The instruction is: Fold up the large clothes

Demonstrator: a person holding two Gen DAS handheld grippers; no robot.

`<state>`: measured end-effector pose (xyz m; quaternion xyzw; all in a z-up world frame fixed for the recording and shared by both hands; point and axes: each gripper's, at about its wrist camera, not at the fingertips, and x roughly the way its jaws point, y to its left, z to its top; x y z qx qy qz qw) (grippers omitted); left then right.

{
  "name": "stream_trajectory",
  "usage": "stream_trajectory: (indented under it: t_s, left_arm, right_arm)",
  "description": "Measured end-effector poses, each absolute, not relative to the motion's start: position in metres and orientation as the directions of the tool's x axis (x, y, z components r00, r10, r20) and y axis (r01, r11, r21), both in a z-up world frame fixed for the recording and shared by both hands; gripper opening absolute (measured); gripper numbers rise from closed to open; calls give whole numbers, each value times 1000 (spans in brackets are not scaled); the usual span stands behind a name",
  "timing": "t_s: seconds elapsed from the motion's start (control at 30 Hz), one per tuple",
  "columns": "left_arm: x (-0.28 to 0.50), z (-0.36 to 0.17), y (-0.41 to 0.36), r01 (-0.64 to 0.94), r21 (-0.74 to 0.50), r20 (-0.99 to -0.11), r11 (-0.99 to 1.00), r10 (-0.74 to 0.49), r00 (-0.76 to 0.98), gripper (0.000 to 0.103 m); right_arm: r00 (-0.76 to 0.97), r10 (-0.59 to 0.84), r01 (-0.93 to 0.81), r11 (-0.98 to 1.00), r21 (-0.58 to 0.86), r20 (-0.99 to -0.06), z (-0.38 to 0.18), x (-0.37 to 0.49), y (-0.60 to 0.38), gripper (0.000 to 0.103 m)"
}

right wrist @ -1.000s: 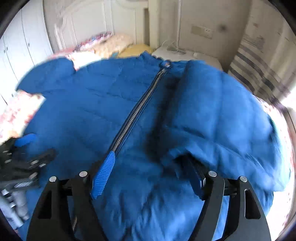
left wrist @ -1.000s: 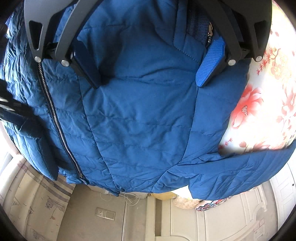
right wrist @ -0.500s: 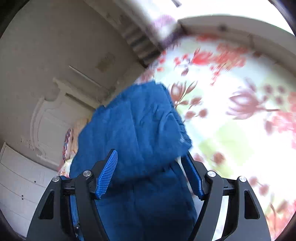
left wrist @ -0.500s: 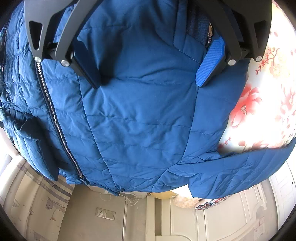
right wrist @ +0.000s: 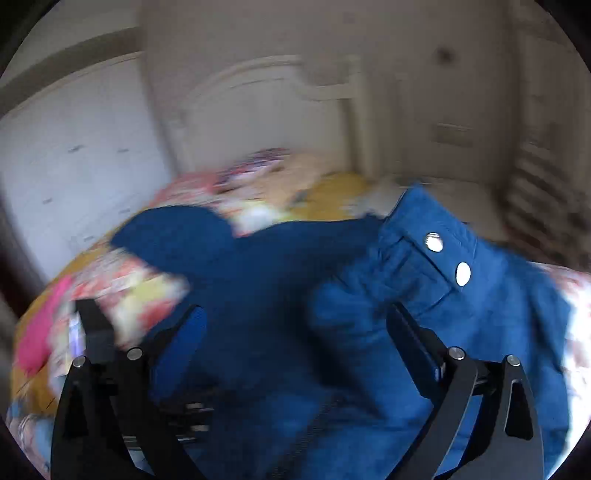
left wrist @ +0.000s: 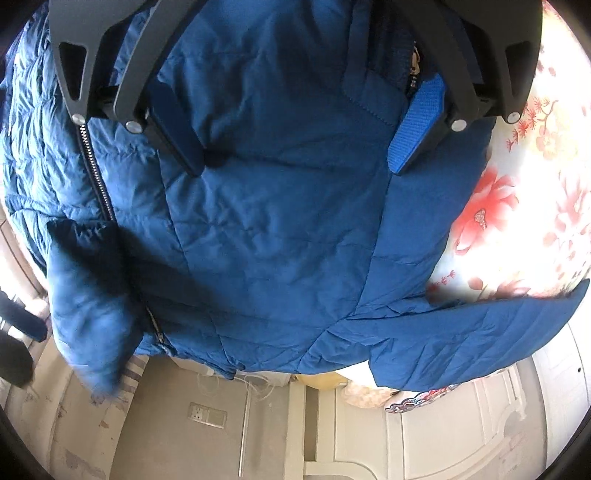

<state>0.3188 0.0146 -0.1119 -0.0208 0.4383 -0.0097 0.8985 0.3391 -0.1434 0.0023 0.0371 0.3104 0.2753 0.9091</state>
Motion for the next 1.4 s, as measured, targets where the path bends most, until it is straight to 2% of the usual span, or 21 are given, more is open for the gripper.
stream_trajectory:
  t_s: [0.13,0.23,0.3,0.33,0.43,0.47,0.6,0.67,0.7,0.8,0.83,0.97,1.0,1.03,1.07,1.1,1.13,1.2,1.27,1.3,1.4]
  left_arm:
    - [318,-111,15,-1,-51,-785,999,-39,618,99]
    - [316,-108,13,3,-42,-776,999,-35,630,98]
    - [314,-106,8,17,-27,-765,999,-32,643,98]
    - [313,-104,3,35,-15,-761,999,-34,648,98]
    - [314,-101,-11,100,-23,-770,995,-82,633,98]
    - [316,-99,-13,116,-50,-775,992,-112,621,98]
    - [341,-90,-7,119,-299,-780,947,-315,540,98]
    - [352,-88,-11,100,-346,-773,933,-344,533,97]
    - [357,-85,-17,99,-331,-770,938,-329,546,97]
    - [374,-80,-56,94,-97,-759,991,-134,637,96]
    - [379,-82,-66,98,-54,-757,994,-104,645,96]
    - [411,-87,-87,90,-5,-745,996,-63,663,90]
    - [416,-87,-88,88,2,-741,996,-58,669,85]
    - [424,-89,-90,102,10,-748,995,-60,661,72]
    - [430,-92,-92,135,2,-770,991,-85,633,29]
    - [433,-93,-93,169,-10,-789,986,-112,604,16]
    - [432,-89,-95,163,37,-781,986,-73,620,15]
    - [422,-75,-97,150,212,-709,966,47,703,14]
    - [405,-58,-98,99,440,-569,892,192,800,14]
    - [402,-52,-97,79,495,-524,865,225,821,14]
    - [383,-38,-92,-25,736,-281,676,339,898,17]
  right_arm:
    - [709,507,-432,862,265,-491,10,317,-174,87]
    - [806,349,-235,930,283,-478,15,301,-237,83]
    - [832,197,-73,966,249,-519,4,305,-274,75]
    - [814,110,18,977,214,-570,-11,310,-295,73]
    - [718,36,120,978,173,-695,-54,329,-322,63]
    - [674,45,137,973,184,-737,-71,336,-329,62]
    - [668,20,129,981,142,-744,-70,349,-316,62]
    - [675,41,128,977,171,-737,-69,350,-317,62]
    - [678,54,127,973,190,-733,-70,346,-320,62]
    - [686,75,125,968,219,-724,-79,341,-320,62]
    - [686,74,125,968,217,-724,-79,342,-320,62]
    - [685,84,125,965,230,-724,-80,343,-320,63]
    - [685,89,125,963,237,-723,-82,341,-322,63]
    - [687,93,125,962,243,-721,-84,339,-320,63]
    - [688,98,124,960,251,-719,-85,339,-321,63]
    - [690,102,124,959,255,-717,-84,338,-322,63]
    - [691,103,124,958,258,-716,-82,334,-321,63]
    - [692,108,123,956,265,-713,-83,332,-321,63]
    - [694,114,122,954,273,-711,-84,334,-321,63]
    - [694,117,122,953,277,-710,-85,333,-322,63]
    - [697,125,122,949,289,-706,-85,332,-324,63]
